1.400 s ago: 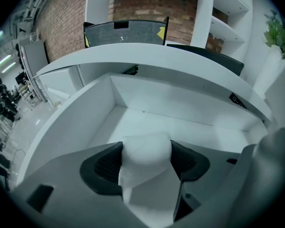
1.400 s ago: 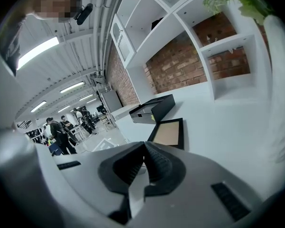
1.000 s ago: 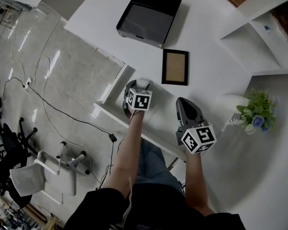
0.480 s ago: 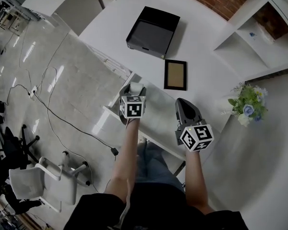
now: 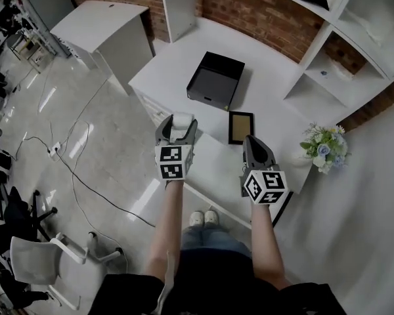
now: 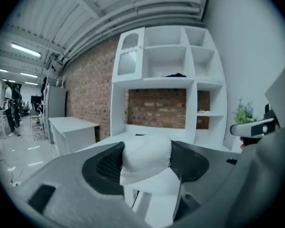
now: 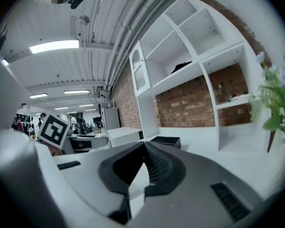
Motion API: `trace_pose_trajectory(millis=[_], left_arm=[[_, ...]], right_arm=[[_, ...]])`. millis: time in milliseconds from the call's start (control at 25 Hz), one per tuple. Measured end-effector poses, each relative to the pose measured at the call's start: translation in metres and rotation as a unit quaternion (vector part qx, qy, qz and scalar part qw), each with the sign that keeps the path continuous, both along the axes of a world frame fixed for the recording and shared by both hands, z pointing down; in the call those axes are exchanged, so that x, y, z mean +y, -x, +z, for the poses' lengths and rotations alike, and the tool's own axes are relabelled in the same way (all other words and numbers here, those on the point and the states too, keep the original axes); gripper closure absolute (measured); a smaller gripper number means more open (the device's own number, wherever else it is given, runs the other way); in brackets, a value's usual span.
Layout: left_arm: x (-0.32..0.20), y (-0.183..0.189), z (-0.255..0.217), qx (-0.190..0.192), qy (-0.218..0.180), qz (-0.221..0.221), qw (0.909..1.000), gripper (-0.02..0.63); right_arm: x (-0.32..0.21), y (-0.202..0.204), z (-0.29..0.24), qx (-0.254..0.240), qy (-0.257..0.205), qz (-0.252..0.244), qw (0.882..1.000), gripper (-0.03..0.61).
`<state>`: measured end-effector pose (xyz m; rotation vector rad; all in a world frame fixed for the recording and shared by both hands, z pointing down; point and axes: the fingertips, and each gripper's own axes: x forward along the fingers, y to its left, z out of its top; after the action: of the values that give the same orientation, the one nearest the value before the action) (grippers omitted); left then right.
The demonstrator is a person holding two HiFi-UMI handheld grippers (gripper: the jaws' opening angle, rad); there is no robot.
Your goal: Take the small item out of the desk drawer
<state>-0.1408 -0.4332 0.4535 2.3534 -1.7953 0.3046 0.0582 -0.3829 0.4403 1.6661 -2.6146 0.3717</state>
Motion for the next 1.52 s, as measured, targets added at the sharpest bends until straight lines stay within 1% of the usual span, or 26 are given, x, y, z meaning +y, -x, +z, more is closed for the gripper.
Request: trace_pose_trajectory(millis=[80,160,320,440,880,1520], left_arm=[[0.007,0.003,-0.028,0.007,-0.041,0.006,0.9991,0.324],[0.013,0.006,-0.05,0.014,-0.071,0.012,0.9973,0.323],[0.024,0.007,-0.079,0.021,-0.118,0.026,0.9925,0.324],[0.033,0.004,-0.089,0.02,-0.137,0.038,0.9897,0.323],[0.045,-0.003,-0.088,0.027,-0.135,0.053,0.989,0.322],[0.056,-0.008,-0.084,0.031,-0.129,0.058,0.9895,0.324]], right_arm=[[0.001,0.0,-0.015,0.002,-0.018,0.012,1.0,0.58],[0.0,0.0,-0.029,0.006,-0.035,0.023,0.999,0.58],[-0.001,-0.002,-0.045,0.008,-0.057,0.038,0.998,0.58],[0.002,-0.004,-0.046,0.011,-0.063,0.044,0.997,0.58],[0.017,-0.007,-0.052,0.03,-0.076,0.052,0.995,0.581],[0.025,-0.007,-0.055,0.03,-0.076,0.045,0.996,0.581]])
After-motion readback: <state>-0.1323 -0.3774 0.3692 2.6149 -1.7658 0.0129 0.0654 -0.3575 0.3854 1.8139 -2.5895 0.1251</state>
